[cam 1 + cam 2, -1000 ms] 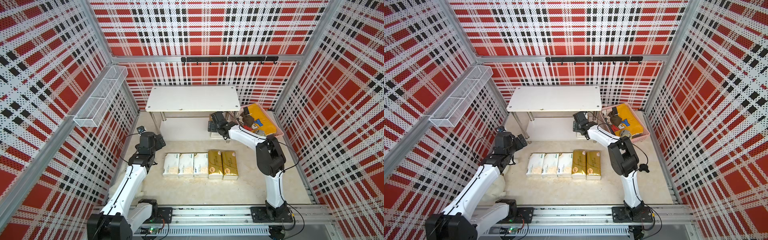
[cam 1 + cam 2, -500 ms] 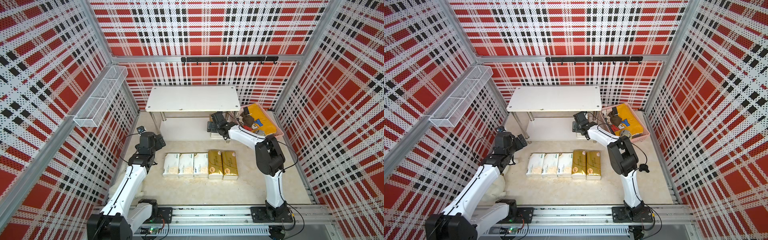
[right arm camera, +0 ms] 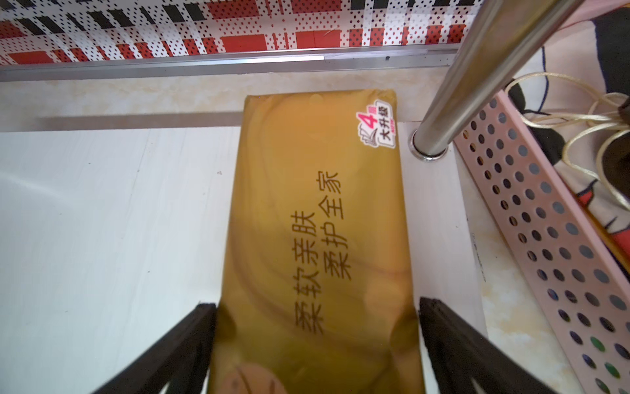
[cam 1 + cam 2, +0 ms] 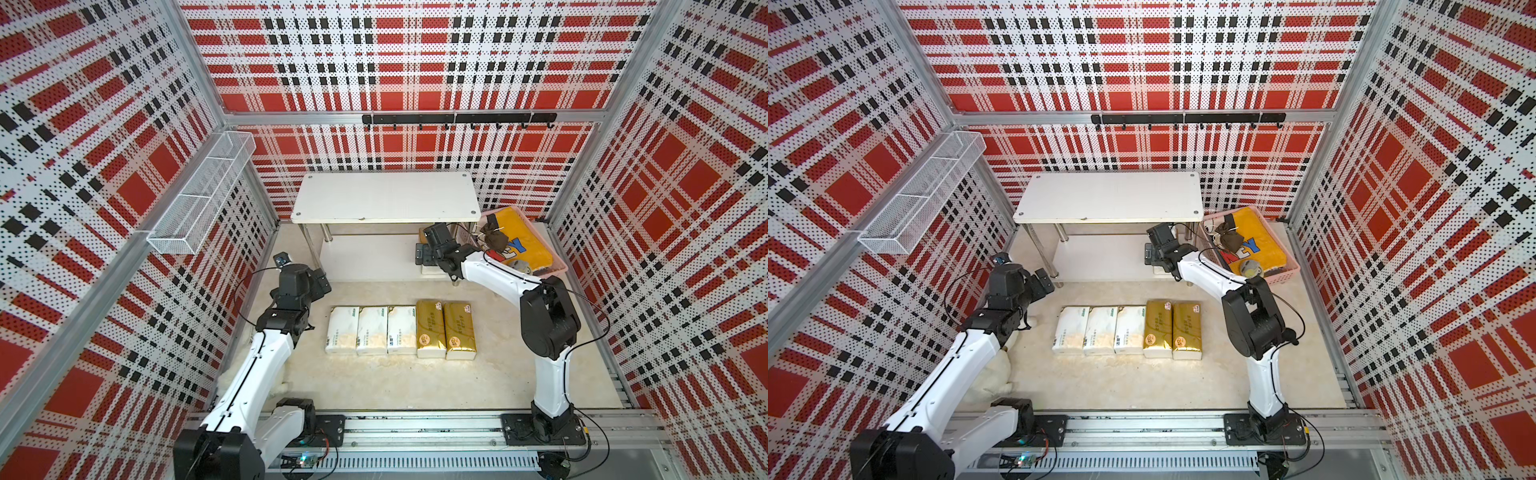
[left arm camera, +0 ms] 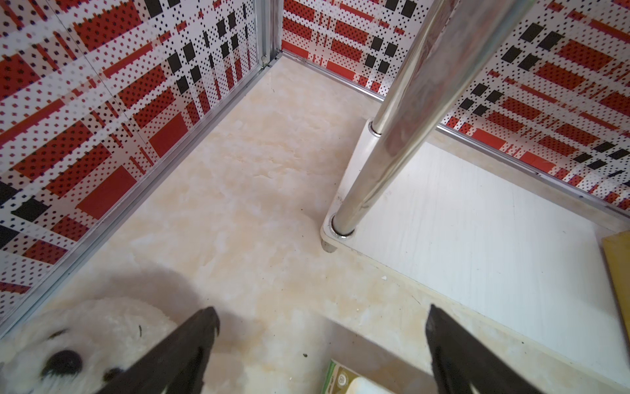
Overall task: Place the tissue boxes on the shelf by color
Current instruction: Place a box of tissues on the shelf, then pick up the box of tissues from the center of the board.
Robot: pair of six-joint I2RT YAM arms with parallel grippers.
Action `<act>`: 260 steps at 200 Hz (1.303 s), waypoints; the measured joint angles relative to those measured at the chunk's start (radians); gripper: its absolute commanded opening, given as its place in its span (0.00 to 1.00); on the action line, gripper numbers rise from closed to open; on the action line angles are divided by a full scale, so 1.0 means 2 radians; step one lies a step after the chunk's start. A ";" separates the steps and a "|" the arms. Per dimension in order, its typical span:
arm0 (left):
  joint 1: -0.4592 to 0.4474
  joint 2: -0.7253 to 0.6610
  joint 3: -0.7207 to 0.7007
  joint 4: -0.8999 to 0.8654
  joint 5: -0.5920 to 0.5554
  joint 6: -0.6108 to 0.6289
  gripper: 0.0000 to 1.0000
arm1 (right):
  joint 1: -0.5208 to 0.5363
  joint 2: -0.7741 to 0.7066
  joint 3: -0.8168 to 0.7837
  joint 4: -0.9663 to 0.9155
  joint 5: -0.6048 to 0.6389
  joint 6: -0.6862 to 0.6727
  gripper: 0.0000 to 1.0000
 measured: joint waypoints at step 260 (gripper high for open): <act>-0.071 0.039 0.008 0.006 -0.034 0.000 1.00 | 0.088 -0.393 -0.348 -0.108 -0.003 0.101 1.00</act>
